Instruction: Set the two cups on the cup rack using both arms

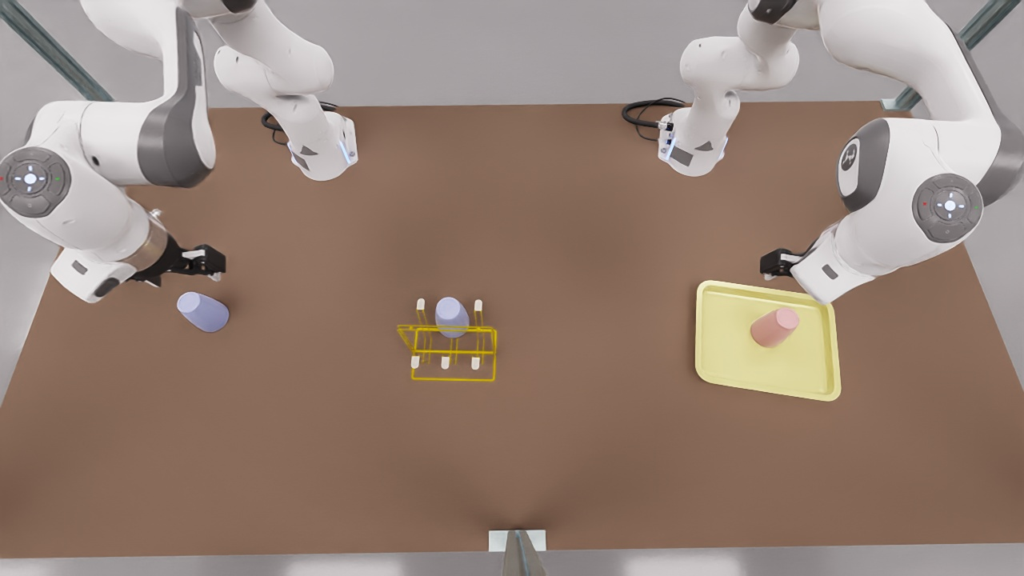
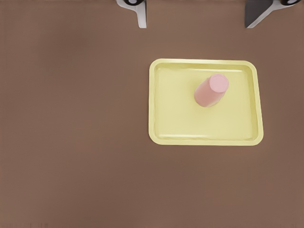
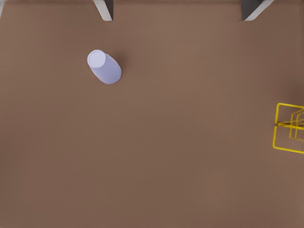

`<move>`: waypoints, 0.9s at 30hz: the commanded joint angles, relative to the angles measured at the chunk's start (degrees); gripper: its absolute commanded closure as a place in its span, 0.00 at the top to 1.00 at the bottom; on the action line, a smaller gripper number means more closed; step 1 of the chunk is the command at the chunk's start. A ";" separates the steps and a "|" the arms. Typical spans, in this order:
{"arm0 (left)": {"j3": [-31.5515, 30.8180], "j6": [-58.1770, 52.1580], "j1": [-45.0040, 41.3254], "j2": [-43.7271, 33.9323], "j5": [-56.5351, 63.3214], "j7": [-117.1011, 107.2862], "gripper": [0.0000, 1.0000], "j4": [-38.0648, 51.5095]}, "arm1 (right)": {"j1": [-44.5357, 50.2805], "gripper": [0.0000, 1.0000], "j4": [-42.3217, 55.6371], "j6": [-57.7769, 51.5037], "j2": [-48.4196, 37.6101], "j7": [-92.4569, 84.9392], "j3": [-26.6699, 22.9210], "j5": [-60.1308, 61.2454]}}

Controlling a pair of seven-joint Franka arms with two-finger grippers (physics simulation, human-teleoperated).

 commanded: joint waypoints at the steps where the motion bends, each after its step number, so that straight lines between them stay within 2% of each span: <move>1: -0.01 0.09 -0.01 -0.08 -0.02 -0.77 1.00 -0.05 | -0.11 1.00 0.06 0.02 -0.23 -0.16 0.00 1.54; 3: 0.43 0.09 0.08 0.19 -0.11 -0.77 1.00 -0.05 | -0.55 1.00 0.06 0.02 -0.05 -0.60 0.00 1.54; 4: 2.71 1.66 0.25 1.85 -0.55 1.77 1.00 -0.49 | -0.55 1.00 -0.29 0.37 0.56 -0.95 -0.09 0.57; 5: 4.11 5.51 0.69 3.34 -0.55 4.49 1.00 -2.06 | -1.42 1.00 0.06 0.72 2.75 -1.21 -0.09 -1.26; 6: 6.32 15.81 1.31 4.58 -0.63 7.93 1.00 -7.69 | -4.23 1.00 0.06 1.78 5.75 -2.44 0.00 -2.95; 9: 6.40 24.33 5.88 10.21 -4.50 10.30 1.00 -10.59 | -12.05 1.00 -0.55 10.21 13.92 -7.27 0.00 -0.49; 13: 6.49 37.35 7.37 9.42 -4.06 15.58 1.00 -22.55 | -17.42 1.00 -0.90 17.60 19.28 -12.46 0.00 3.21; 19: 7.20 40.78 8.69 9.86 -0.11 15.67 1.00 -28.43 | -18.13 0.99 -16.11 31.05 13.31 -12.46 -0.09 2.33; 21: 7.37 41.04 8.87 10.12 -0.11 15.67 1.00 -30.28 | -18.39 0.99 -23.66 35.87 9.62 -12.55 -1.75 1.80; 22: 8.60 44.64 8.87 10.03 -0.11 15.67 1.00 -33.09 | -18.39 1.00 -27.35 38.95 7.86 -12.55 -2.19 1.80; 27: 8.78 49.57 9.22 9.68 -0.20 15.67 1.00 -37.84 | -18.48 1.00 -33.24 43.96 7.68 -11.94 -4.30 0.57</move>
